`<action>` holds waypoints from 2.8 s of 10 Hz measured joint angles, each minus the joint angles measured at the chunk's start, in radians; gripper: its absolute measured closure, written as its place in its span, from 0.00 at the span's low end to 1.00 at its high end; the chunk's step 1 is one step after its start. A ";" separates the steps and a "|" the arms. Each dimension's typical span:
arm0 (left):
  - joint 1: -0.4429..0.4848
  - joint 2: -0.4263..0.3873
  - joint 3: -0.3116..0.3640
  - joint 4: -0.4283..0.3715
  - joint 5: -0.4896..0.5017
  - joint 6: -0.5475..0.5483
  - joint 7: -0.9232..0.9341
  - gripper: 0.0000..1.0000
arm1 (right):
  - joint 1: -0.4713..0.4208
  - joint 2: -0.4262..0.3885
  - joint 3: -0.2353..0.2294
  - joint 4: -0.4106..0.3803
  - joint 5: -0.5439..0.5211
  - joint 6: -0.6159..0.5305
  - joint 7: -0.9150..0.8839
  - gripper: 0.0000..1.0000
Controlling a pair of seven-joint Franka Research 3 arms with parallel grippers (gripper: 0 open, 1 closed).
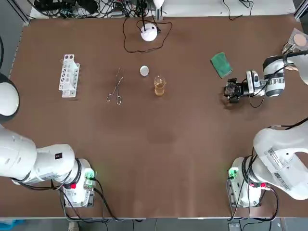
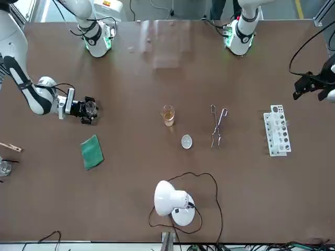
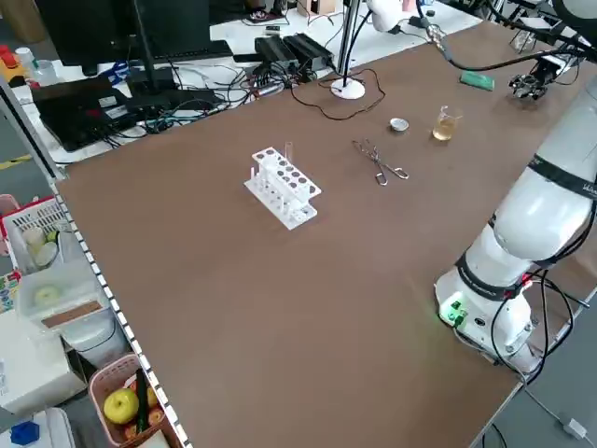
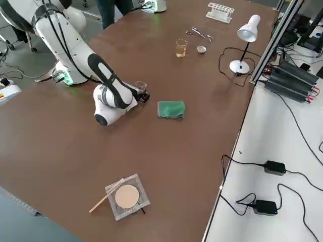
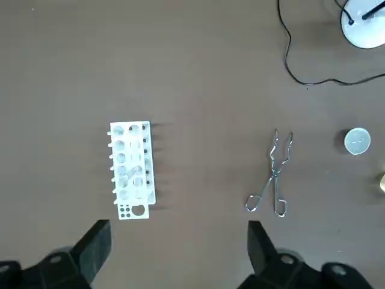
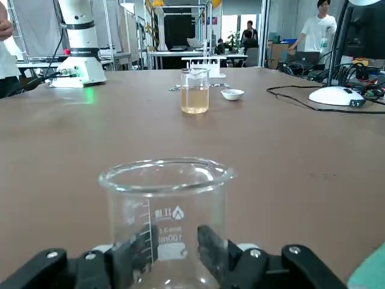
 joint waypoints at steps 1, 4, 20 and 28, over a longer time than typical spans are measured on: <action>0.000 0.000 0.000 0.000 0.000 0.000 0.000 0.00 | 0.001 0.005 0.000 0.000 -0.002 -0.001 -0.001 0.61; 0.000 0.000 0.000 0.001 0.000 0.000 0.000 0.00 | 0.012 0.031 -0.010 0.011 -0.032 -0.001 -0.008 0.61; -0.002 0.000 -0.001 0.006 0.001 0.000 0.000 0.00 | 0.043 0.084 -0.046 0.051 -0.036 -0.034 -0.017 0.16; -0.002 0.000 -0.001 0.013 0.001 0.000 0.000 0.00 | 0.044 0.091 -0.048 0.056 -0.036 -0.058 0.007 0.00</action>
